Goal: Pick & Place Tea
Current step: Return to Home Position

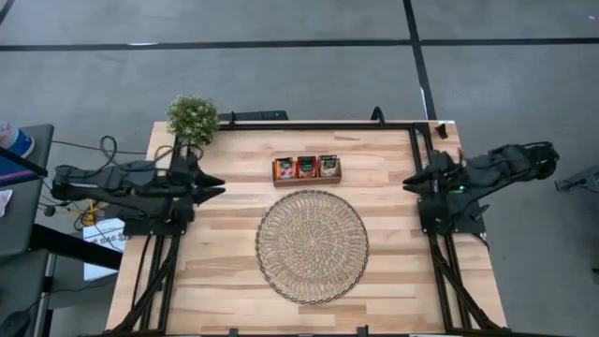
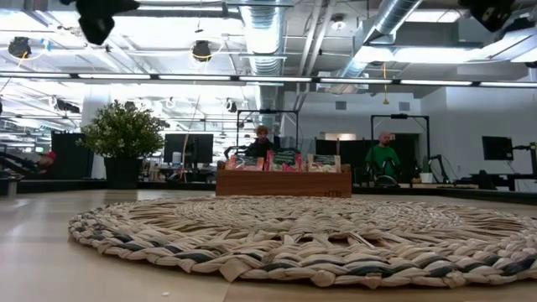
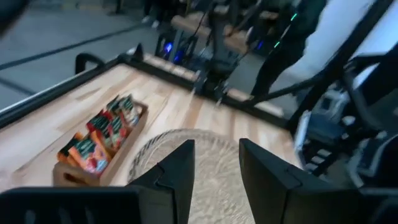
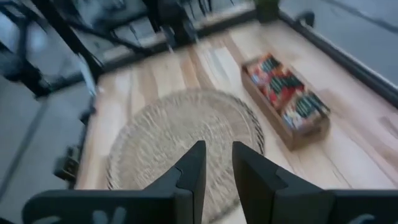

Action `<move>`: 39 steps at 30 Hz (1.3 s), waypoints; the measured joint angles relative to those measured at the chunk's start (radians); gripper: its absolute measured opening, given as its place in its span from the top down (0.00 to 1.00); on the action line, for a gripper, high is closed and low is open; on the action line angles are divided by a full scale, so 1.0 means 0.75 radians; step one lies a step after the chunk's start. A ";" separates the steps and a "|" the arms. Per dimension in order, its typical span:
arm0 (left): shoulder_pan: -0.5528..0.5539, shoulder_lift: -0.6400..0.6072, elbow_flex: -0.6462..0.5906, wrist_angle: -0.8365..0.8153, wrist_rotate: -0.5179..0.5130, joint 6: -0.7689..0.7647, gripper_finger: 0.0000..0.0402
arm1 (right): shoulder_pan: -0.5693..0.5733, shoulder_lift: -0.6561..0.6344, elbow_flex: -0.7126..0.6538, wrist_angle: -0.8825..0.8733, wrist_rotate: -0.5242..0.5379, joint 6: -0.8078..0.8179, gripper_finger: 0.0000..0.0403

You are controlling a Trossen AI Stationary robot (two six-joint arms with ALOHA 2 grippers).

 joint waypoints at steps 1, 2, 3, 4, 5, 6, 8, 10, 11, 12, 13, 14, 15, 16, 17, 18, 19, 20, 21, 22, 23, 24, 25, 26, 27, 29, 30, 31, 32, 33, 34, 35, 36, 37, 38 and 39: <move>-0.005 -0.045 -0.029 0.016 -0.001 0.002 0.71 | 0.004 -0.030 -0.019 0.037 0.000 -0.018 0.82; -0.010 -0.090 -0.067 0.043 -0.007 0.001 0.71 | 0.007 -0.067 -0.050 0.083 -0.002 -0.040 0.82; -0.014 -0.130 -0.115 0.088 -0.010 0.003 0.71 | 0.012 -0.100 -0.085 0.126 -0.007 -0.058 0.82; -0.019 -0.163 -0.165 0.141 -0.012 0.018 0.71 | 0.016 -0.131 -0.122 0.177 -0.012 -0.070 0.82; -0.026 -0.195 -0.216 0.210 -0.008 0.039 0.71 | 0.022 -0.165 -0.161 0.227 -0.021 -0.074 0.82; -0.029 -0.228 -0.267 0.286 -0.003 0.058 0.71 | 0.027 -0.197 -0.202 0.264 -0.036 -0.075 0.82; -0.036 -0.274 -0.363 0.433 0.015 0.087 0.71 | 0.039 -0.255 -0.287 0.341 -0.063 -0.068 0.82; -0.037 -0.296 -0.444 0.514 0.031 0.094 0.71 | 0.049 -0.306 -0.368 0.425 -0.098 -0.068 0.82; -0.037 -0.302 -0.487 0.539 0.036 0.089 0.71 | 0.054 -0.329 -0.405 0.462 -0.108 -0.068 0.82; -0.037 -0.304 -0.517 0.564 0.036 0.078 0.71 | 0.058 -0.353 -0.438 0.506 -0.110 -0.068 0.82; -0.037 -0.305 -0.542 0.589 0.036 0.070 0.71 | 0.060 -0.376 -0.465 0.529 -0.113 -0.068 0.82; -0.037 -0.306 -0.564 0.606 0.035 0.056 0.71 | 0.060 -0.399 -0.491 0.534 -0.113 -0.068 0.82; -0.037 -0.307 -0.577 0.608 0.031 0.041 0.71 | 0.060 -0.419 -0.515 0.545 -0.112 -0.068 0.82; -0.037 -0.308 -0.583 0.603 0.024 0.031 0.71 | 0.060 -0.442 -0.533 0.561 -0.112 -0.068 0.82; -0.037 -0.307 -0.586 0.595 0.020 0.028 0.71 | 0.060 -0.473 -0.549 0.567 -0.112 -0.073 0.82; -0.037 -0.307 -0.586 0.580 0.019 0.028 0.71 | 0.060 -0.505 -0.562 0.568 -0.112 -0.078 0.82; -0.037 -0.308 -0.587 0.569 0.013 0.031 0.71 | 0.060 -0.533 -0.569 0.572 -0.111 -0.085 0.82; -0.037 -0.314 -0.587 0.559 0.008 0.033 0.71 | 0.060 -0.567 -0.576 0.580 -0.111 -0.099 0.82; -0.037 -0.320 -0.587 0.546 -0.003 0.034 0.71 | 0.060 -0.603 -0.585 0.577 -0.111 -0.114 0.82; -0.037 -0.325 -0.587 0.530 -0.016 0.034 0.71 | 0.060 -0.641 -0.594 0.577 -0.110 -0.129 0.82; -0.037 -0.334 -0.587 0.516 -0.028 0.034 0.71 | 0.060 -0.673 -0.601 0.589 -0.108 -0.141 0.82; -0.037 -0.344 -0.587 0.492 -0.036 0.035 0.71 | 0.060 -0.669 -0.606 0.607 -0.106 -0.145 0.82; -0.037 -0.352 -0.587 0.471 -0.043 0.035 0.71 | 0.060 -0.667 -0.613 0.593 -0.108 -0.146 0.82; -0.037 -0.362 -0.587 0.463 -0.051 0.034 0.71 | 0.056 -0.669 -0.618 0.578 -0.112 -0.144 0.82; -0.037 -0.370 -0.587 0.456 -0.052 0.034 0.71 | 0.054 -0.665 -0.619 0.592 -0.119 -0.136 0.82; -0.037 -0.391 -0.587 0.451 -0.054 0.041 0.71 | 0.055 -0.650 -0.648 0.625 -0.123 -0.112 0.82; -0.037 -0.402 -0.587 0.448 -0.054 0.047 0.71 | 0.055 -0.649 -0.669 0.609 -0.122 -0.104 0.82; -0.037 -0.406 -0.587 0.447 -0.054 0.053 0.71 | 0.055 -0.655 -0.688 0.602 -0.123 -0.098 0.82; -0.037 -0.409 -0.587 0.447 -0.054 0.056 0.71 | 0.055 -0.667 -0.705 0.643 -0.125 -0.100 0.82; -0.037 -0.416 -0.587 0.442 -0.052 0.060 0.71 | 0.055 -0.671 -0.725 0.699 -0.129 -0.109 0.82; -0.037 -0.421 -0.587 0.435 -0.048 0.064 0.71 | 0.054 -0.670 -0.744 0.739 -0.136 -0.114 0.82; -0.037 -0.422 -0.587 0.436 -0.046 0.063 0.71 | 0.055 -0.669 -0.766 0.733 -0.147 -0.114 0.82; -0.037 -0.421 -0.587 0.439 -0.044 0.063 0.71 | 0.056 -0.668 -0.786 0.732 -0.159 -0.109 0.82; -0.037 -0.422 -0.594 0.447 -0.033 0.062 0.71 | 0.056 -0.666 -0.806 0.758 -0.171 -0.103 0.82; -0.037 -0.424 -0.604 0.449 -0.022 0.062 0.71 | 0.056 -0.669 -0.830 0.786 -0.175 -0.097 0.82; -0.037 -0.425 -0.620 0.450 -0.019 0.062 0.71 | 0.055 -0.670 -0.852 0.802 -0.178 -0.085 0.82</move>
